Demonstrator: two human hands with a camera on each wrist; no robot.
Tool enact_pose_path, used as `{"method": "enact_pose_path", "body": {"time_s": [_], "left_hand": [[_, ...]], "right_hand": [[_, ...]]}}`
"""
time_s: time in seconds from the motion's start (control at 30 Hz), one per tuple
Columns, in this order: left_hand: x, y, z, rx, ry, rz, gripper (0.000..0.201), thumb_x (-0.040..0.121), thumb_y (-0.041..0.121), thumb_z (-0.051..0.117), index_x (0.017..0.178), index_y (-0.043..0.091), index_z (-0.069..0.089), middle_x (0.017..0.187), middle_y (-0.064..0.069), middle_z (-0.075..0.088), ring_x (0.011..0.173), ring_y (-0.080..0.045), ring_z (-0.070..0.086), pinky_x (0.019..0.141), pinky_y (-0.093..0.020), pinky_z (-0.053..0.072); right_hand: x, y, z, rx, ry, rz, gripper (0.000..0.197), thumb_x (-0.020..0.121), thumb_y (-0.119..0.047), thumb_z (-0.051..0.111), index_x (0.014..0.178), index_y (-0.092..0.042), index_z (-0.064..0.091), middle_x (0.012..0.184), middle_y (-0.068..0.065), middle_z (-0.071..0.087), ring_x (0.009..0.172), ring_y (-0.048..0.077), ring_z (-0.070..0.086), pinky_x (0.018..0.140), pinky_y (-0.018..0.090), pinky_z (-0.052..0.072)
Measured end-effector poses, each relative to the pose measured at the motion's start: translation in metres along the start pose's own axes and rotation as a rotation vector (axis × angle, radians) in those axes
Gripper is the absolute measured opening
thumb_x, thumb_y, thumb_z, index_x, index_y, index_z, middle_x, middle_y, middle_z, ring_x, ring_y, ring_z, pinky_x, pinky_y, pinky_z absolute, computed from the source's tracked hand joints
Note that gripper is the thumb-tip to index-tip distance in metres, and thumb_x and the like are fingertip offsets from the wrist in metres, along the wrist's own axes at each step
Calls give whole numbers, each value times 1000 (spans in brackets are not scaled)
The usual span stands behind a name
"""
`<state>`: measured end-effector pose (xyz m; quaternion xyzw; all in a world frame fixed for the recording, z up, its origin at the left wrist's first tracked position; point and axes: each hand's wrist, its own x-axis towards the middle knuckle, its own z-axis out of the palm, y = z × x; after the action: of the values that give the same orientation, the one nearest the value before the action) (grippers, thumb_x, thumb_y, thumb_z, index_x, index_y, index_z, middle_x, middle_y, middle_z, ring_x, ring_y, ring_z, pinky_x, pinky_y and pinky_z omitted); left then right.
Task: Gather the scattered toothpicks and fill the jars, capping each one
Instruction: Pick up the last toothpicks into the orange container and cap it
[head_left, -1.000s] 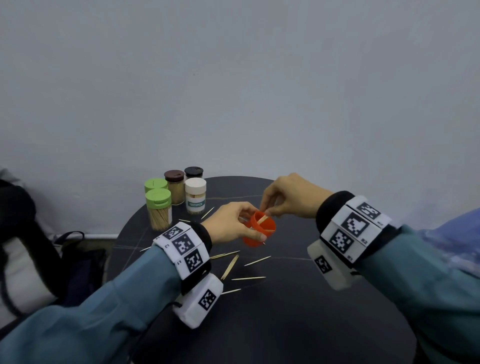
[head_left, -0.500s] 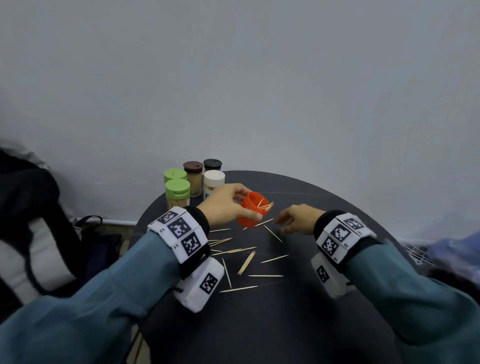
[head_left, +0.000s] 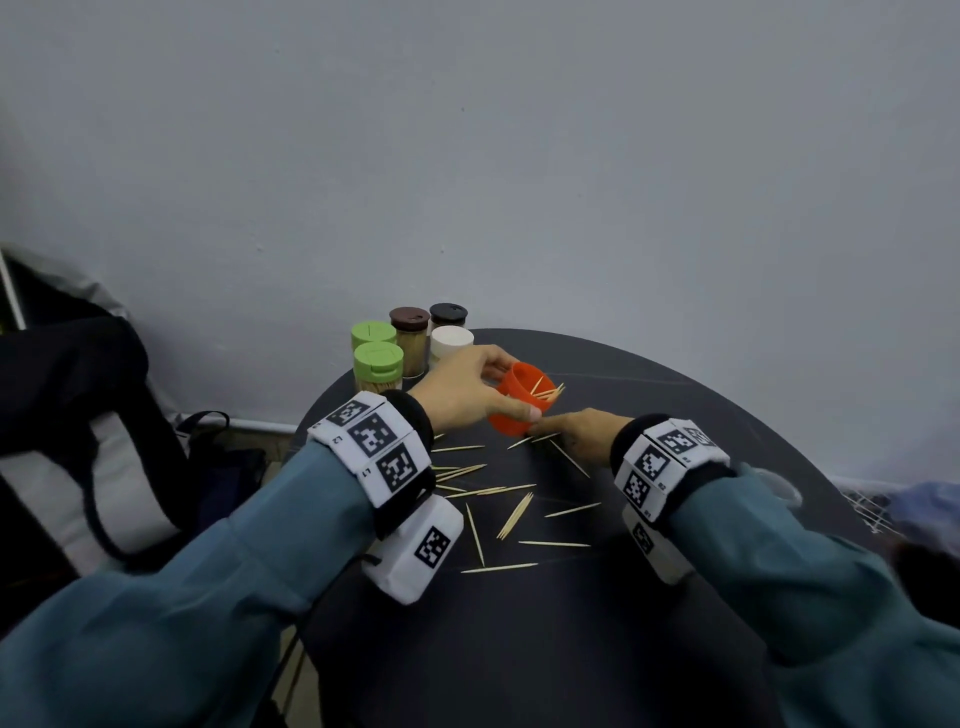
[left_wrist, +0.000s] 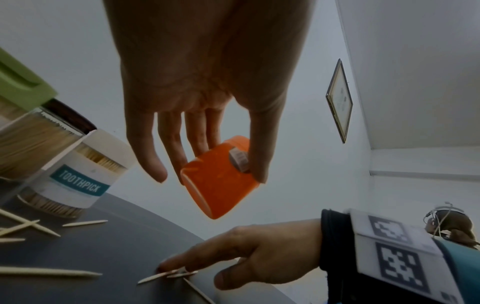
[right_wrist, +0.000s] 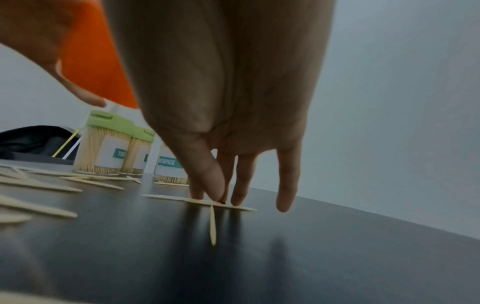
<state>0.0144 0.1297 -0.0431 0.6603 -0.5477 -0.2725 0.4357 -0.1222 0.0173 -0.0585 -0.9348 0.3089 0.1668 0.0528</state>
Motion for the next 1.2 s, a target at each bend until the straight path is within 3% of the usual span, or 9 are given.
{"method": "enact_pose_path", "body": {"time_s": [0.17,0.3,0.5,0.73,0.83,1.0,1.2], "left_hand": [[2,0,2,7,-27,-4,57,72,17,79,122,10,53,113,-1,58,109,-14,53,95,-26,43],[5,2,5,24,-37,-3,55,71,18,79,120,11,54,108,1,57,108,-16,54,101,-35,44],[4,3,10,44,-51,4,55,72,18,79,120,11,54,108,1,57,109,-16,54,101,-35,44],[4,2,10,44,-37,5,52,70,17,80,117,10,56,104,2,58,105,-15,54,99,-33,44],[5,2,11,59,-39,8,53,71,18,80,117,10,56,106,1,58,105,-15,55,99,-33,44],[5,1,12,66,-48,8,52,69,18,81,115,12,56,106,1,59,107,-16,55,99,-33,45],[4,1,12,99,-50,10,56,72,20,79,121,10,54,112,0,58,109,-16,54,100,-34,44]], "right_hand": [[-3,10,6,-33,-33,45,63,91,6,32,146,-24,27,153,3,24,139,23,27,110,28,22],[-11,14,12,-14,-17,63,54,94,-3,39,144,-21,32,141,12,34,130,26,37,107,30,31],[-27,3,14,-23,32,-11,40,93,-18,50,133,-15,49,128,10,45,117,22,47,94,24,36],[-51,-16,19,33,-55,-92,56,83,-38,65,131,-13,50,114,4,44,124,22,39,95,28,37],[-51,-18,22,39,-20,-97,57,77,-34,72,126,-12,52,122,6,48,113,20,48,88,26,41],[-45,-17,25,120,91,-63,33,78,-17,73,108,-7,61,107,8,63,98,20,60,74,22,44],[-46,-15,25,85,114,-3,13,79,-11,70,91,-9,66,98,8,64,92,24,63,83,34,53]]}}
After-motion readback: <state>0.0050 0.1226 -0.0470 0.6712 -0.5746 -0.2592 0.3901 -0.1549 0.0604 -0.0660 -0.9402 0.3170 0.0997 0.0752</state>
